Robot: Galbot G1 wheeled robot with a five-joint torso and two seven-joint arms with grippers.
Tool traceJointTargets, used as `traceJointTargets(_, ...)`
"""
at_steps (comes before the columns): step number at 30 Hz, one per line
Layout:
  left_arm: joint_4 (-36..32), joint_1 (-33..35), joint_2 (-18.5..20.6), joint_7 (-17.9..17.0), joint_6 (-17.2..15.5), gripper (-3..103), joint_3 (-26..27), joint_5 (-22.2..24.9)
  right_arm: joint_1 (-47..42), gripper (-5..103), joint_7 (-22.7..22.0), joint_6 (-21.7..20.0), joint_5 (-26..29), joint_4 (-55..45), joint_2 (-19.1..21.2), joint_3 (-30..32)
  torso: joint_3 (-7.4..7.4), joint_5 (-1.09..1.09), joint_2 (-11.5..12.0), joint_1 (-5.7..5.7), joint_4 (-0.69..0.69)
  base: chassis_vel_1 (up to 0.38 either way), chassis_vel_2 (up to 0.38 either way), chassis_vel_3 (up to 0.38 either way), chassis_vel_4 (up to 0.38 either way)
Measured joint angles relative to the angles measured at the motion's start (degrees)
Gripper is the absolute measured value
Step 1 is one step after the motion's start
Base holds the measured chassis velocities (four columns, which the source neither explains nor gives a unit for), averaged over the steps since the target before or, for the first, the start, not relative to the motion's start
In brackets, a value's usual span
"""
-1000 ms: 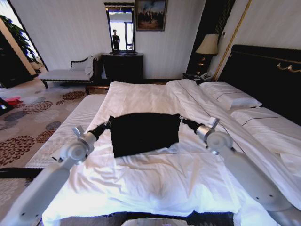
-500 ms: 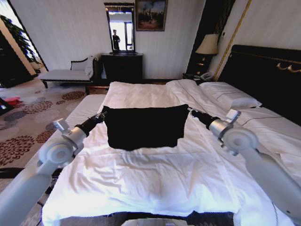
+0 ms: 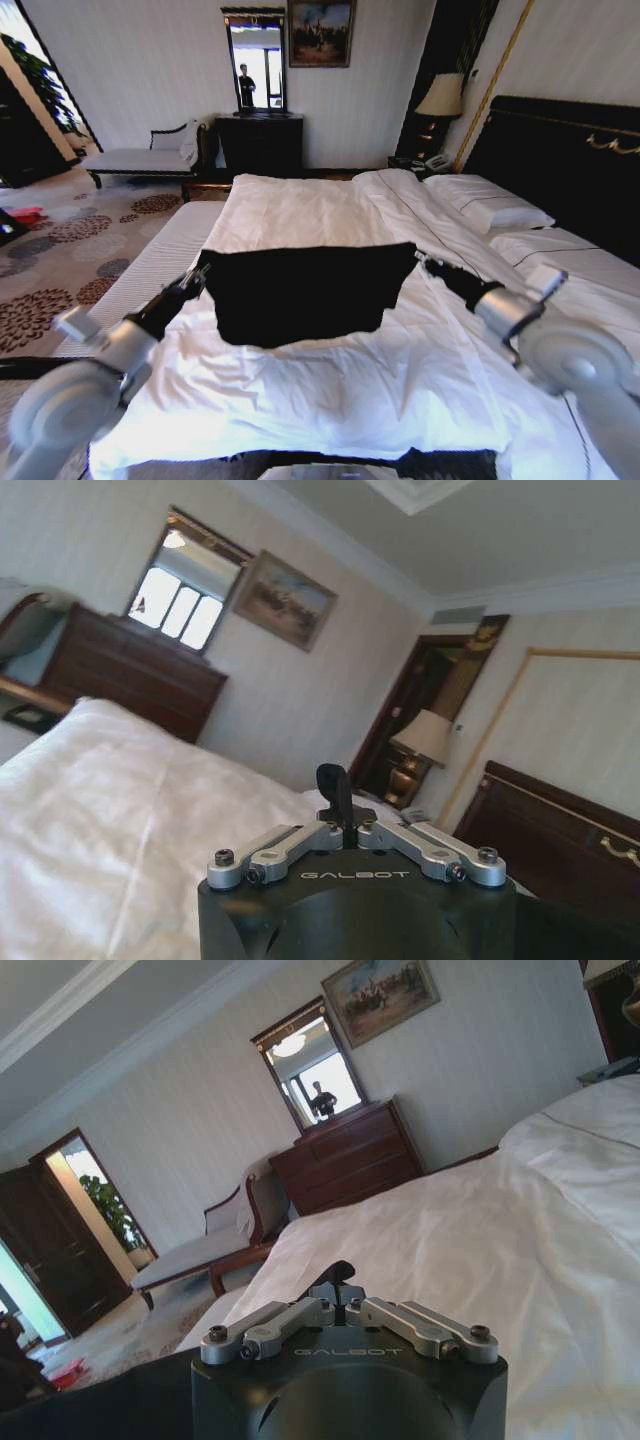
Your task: Fold the clothes on the bed.
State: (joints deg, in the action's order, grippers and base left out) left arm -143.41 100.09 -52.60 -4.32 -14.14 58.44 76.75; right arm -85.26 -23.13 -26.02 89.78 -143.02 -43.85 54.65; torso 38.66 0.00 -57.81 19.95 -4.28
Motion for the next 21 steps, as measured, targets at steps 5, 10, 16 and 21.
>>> traceJointTargets(5,-0.22,1.06,0.16,-0.12,-0.02,1,-1.59,-0.19,-8.76,0,-0.65,-2.21,0.19,-0.81,-3.77,5.92,0.01,0.0,0.0,0.0,-0.07,0.0,0.0,0.0,0.0)
traceJointTargets(10,3.42,-4.0,0.8,-2.12,-0.31,1,-8.19,-2.46,-9.23,0,-1.72,-3.18,-0.68,-0.72,-4.79,4.09,0.01,0.01,0.01,0.01,-0.03,0.0,0.0,0.0,0.0)
traceJointTargets(16,11.27,-12.71,1.54,-4.62,-0.48,1,-19.64,-5.81,0.02,0,-2.21,-3.05,-2.24,6.08,-4.2,-7.78,0.03,-0.01,0.01,0.02,-0.02,0.0,0.0,0.0,0.0)
traceJointTargets(21,19.57,-18.23,1.66,-4.44,-0.49,1,-25.86,-7.33,8.07,0,-1.64,-2.64,-2.76,15.12,-4.68,-16.9,0.04,0.03,0.02,0.03,-0.01,0.0,0.0,0.0,0.0)
